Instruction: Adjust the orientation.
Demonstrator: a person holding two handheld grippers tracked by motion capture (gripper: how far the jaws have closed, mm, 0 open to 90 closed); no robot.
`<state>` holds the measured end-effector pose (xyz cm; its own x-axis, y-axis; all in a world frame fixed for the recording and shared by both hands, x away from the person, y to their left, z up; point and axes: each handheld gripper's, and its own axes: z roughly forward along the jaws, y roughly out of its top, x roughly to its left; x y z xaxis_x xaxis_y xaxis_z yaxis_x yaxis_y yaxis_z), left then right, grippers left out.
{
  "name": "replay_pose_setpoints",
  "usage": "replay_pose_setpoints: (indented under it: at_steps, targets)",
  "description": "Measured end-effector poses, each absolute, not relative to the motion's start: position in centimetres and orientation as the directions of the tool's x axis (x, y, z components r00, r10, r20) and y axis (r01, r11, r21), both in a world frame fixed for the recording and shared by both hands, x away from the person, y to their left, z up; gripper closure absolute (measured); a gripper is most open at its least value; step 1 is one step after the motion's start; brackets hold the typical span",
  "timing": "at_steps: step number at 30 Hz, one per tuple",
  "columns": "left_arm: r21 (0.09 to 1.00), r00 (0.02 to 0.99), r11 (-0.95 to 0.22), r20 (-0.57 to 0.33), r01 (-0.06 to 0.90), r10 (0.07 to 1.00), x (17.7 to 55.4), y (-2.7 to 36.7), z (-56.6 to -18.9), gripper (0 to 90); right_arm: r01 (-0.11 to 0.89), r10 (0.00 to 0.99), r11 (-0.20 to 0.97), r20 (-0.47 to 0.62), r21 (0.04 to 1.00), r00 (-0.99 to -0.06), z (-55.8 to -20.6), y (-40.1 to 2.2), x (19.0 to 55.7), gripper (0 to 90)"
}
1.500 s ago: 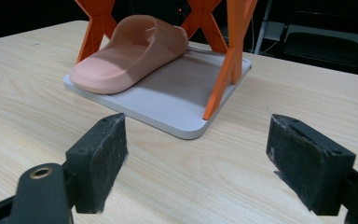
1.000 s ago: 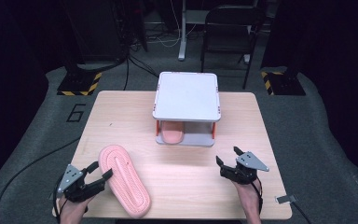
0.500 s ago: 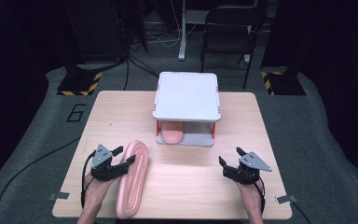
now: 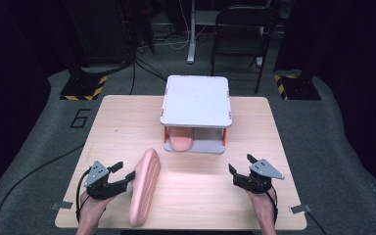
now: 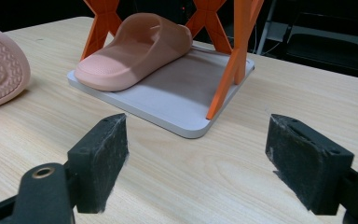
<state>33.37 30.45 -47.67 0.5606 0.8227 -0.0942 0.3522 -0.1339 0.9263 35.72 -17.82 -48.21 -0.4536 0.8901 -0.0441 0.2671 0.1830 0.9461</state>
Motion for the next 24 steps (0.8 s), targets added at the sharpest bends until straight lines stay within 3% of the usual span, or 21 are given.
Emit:
replay_pose_setpoints:
  at_steps: [13, 24]
  targets:
    - [0.935, 0.674, -0.191, -0.066, 0.3, 0.736, 34.1, 26.0, -47.1, 32.4, 0.271, 0.89, 0.189, -0.048, 0.944, -0.454, -48.2, -18.2, 35.7, 20.6]
    - [0.928, 0.714, -0.246, -0.029, 0.278, 0.699, 34.3, 22.0, -47.8, 30.2, 0.274, 0.897, 0.174, -0.038, 0.946, -0.44, -48.1, -18.9, 35.6, 20.9]
